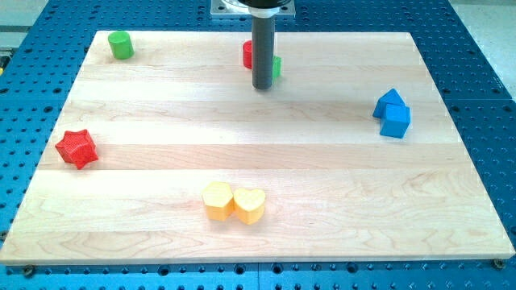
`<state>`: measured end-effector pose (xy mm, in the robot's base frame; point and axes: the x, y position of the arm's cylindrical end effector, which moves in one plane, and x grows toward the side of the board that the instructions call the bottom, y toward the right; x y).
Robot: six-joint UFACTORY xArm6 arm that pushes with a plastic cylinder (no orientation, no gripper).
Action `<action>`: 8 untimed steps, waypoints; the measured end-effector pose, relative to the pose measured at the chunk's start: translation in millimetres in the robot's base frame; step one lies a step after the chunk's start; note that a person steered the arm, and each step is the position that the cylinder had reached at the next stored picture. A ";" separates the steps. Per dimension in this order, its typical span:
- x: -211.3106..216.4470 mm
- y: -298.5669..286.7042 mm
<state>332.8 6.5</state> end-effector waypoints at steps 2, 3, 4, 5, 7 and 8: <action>-0.6 -59.4; -25.7 -11.3; -53.5 -11.7; -60.1 -19.1; -57.2 -23.3; -41.8 -23.3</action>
<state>291.0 -16.8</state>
